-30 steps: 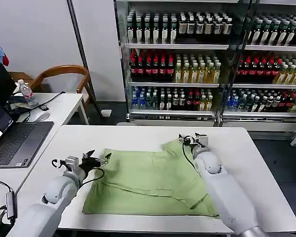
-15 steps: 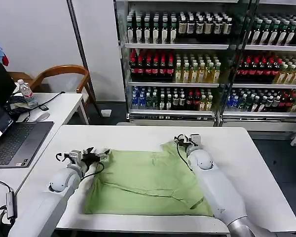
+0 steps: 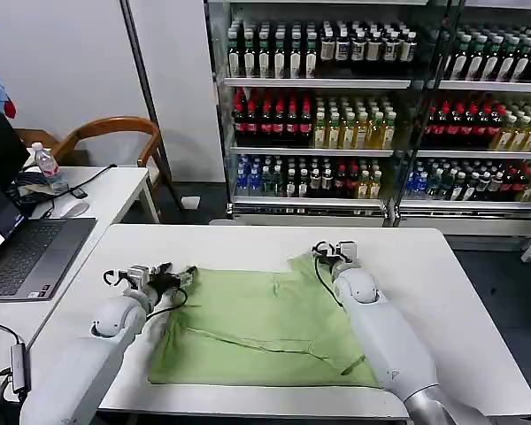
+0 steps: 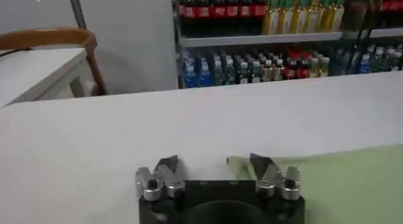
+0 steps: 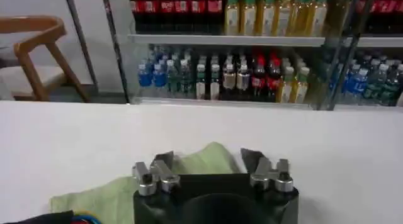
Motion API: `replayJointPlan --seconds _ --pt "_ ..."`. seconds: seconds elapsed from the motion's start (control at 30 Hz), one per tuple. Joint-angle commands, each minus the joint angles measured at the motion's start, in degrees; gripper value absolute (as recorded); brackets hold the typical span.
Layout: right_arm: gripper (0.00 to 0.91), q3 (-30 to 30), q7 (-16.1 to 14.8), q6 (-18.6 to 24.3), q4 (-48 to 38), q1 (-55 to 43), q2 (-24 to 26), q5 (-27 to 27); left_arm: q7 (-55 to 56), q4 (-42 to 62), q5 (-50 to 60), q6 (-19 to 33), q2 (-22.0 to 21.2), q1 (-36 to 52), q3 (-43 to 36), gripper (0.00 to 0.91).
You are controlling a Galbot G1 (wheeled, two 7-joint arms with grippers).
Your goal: Fold and organize the clothes.
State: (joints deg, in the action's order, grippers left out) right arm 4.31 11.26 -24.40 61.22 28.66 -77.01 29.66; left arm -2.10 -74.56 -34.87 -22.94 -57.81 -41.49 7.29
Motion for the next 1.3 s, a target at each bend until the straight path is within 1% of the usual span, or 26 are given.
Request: replayJointPlan --seconds 0.03,0.43,0.5,0.6,0.77,0.93,1.1,1.17,1.23,1.3 --pt "0.0 -0.01 -0.12 -0.28 -0.46 -0.33 -0.44 0.14 -0.49 0.17 -0.41 -0.75 -0.05 0.46 -0.5 0.04" --pt "0.0 0.09 -0.11 -0.25 -0.51 -0.29 -0.47 0.11 -1.62 -2.2 -0.87 -0.98 0.35 -1.19 -0.45 0.05" --pt "0.0 0.15 -0.15 -0.26 -0.39 -0.27 -0.42 0.12 -1.61 -2.91 -1.19 -0.84 0.34 -1.56 -0.39 0.04" --pt "0.0 0.22 -0.24 -0.12 -0.17 -0.18 -0.36 0.12 -1.77 -3.37 -1.6 -0.02 0.24 -1.79 -0.4 0.05" --pt "0.0 0.81 -0.37 0.3 3.03 0.67 0.35 1.27 -1.66 -4.89 -3.48 1.25 0.47 -1.72 0.16 0.04" --pt "0.0 1.73 0.5 -1.22 13.34 4.94 3.03 4.44 -1.45 -9.34 -4.15 1.19 1.52 -4.67 1.38 0.04" --pt "0.0 1.78 1.38 -3.24 24.61 10.89 7.48 7.1 -0.77 -13.76 -4.29 1.23 2.16 -9.27 3.46 0.04" --pt "0.0 1.99 1.67 -3.6 27.42 12.42 8.43 7.76 -0.6 -15.11 -4.29 1.32 2.6 -10.71 4.18 0.04" --pt "0.0 2.91 1.98 -4.1 31.79 15.37 10.59 8.47 -0.61 -16.82 -4.29 1.44 3.3 -13.09 5.51 0.04" --pt "0.0 3.93 2.3 -4.4 34.34 17.71 11.96 8.78 -0.7 -18.95 -4.35 1.82 3.85 -15.34 6.73 0.04"
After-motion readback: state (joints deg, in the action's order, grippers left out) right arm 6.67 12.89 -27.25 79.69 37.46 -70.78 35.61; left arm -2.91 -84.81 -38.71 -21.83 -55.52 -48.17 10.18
